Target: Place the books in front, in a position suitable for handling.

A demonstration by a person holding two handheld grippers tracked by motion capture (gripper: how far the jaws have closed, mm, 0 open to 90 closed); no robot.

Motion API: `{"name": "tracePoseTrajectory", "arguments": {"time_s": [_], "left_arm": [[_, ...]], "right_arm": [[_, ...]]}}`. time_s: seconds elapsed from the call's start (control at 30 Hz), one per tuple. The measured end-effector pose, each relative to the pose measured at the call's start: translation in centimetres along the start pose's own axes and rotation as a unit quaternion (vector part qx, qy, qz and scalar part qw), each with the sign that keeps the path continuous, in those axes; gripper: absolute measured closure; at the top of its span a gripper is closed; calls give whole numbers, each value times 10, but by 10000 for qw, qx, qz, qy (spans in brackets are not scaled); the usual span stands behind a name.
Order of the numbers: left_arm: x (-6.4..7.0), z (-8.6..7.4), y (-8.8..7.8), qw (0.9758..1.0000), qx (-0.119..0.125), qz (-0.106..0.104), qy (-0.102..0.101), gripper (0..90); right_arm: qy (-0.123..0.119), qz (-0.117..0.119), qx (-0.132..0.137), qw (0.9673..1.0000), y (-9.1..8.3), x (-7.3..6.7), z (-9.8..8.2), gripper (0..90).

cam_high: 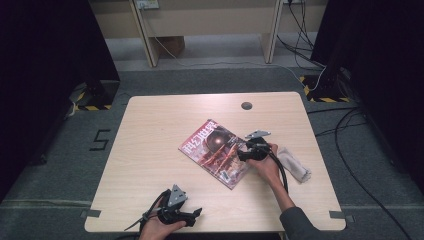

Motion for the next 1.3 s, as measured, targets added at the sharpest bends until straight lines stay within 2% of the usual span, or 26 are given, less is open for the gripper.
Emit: {"name": "tracePoseTrajectory", "arguments": {"time_s": [0.07, 0.23, 0.27, 0.3, 0.33, 0.37, 0.4, 0.47, 0.5, 0.63, 0.73, 0.9, 0.93, 1.0, 1.13, 1.3], "left_arm": [[1, 0, 0, 10000, 5, -4, 1, 182], [1, 0, 1, 10000, -12, 1, 20, 181], [1, 0, 1, 10000, -14, -2, 20, 181], [1, 0, 1, 10000, -14, -2, 20, 181], [1, 0, 1, 10000, -17, 1, 28, 181], [1, 0, 1, 10000, -17, 1, 28, 182], [1, 0, 1, 10000, -9, 1, 13, 182], [0, 0, 1, 10000, -21, 1, 29, 181], [0, 0, 1, 10000, -21, 1, 29, 181], [1, 0, 1, 10000, -13, -1, 24, 182], [1, 0, 2, 10000, -25, 10, 18, 182], [0, 0, 3, 10000, -17, 16, -8, 182], [0, 1, 3, 10000, 3, 10, -32, 181], [-1, 1, 3, 10000, 11, 7, -36, 182], [-2, 2, 3, 10000, 31, 12, -74, 181], [-3, 3, 4, 10000, 23, 11, -92, 182]], "right_arm": [[72, 43, -16, 10000, 1, 1, 2, 316], [-126, -33, -114, 9998, 2, 4, 4, 301], [-8, -27, -210, 9998, 5, 8, 4, 255], [-8, -27, -210, 9998, 5, 8, 4, 255], [226, 135, -224, 9994, 6, 8, 5, 320], [226, 135, -224, 9994, 6, 8, 5, 320], [204, 185, -212, 9994, 6, 7, 5, 327], [-23, 37, -105, 9999, 4, 5, 3, 338], [-23, 37, -105, 9999, 4, 5, 3, 338], [-183, 146, -186, 9996, -3, -2, -4, 344], [-301, 253, -174, 9991, -13, -13, -17, 347], [-394, 286, -123, 9987, -23, -23, -29, 345], [-497, 289, -149, 9982, -27, -29, -33, 342], [-506, 306, -179, 9981, -29, -32, -36, 341], [-694, 475, -208, 9962, -40, -47, -48, 337], [-763, 598, -230, 9950, -48, -60, -59, 333]]}}
Point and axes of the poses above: each handheld gripper's, and its own axes: y roughly forward along the jaws, z roughly out of its top, x roughly to its right, the point moved 9 cm from there along y, roughly forward along the jaws, and after that the axes turned 5 degrees about -x, right-handed, at the moved point
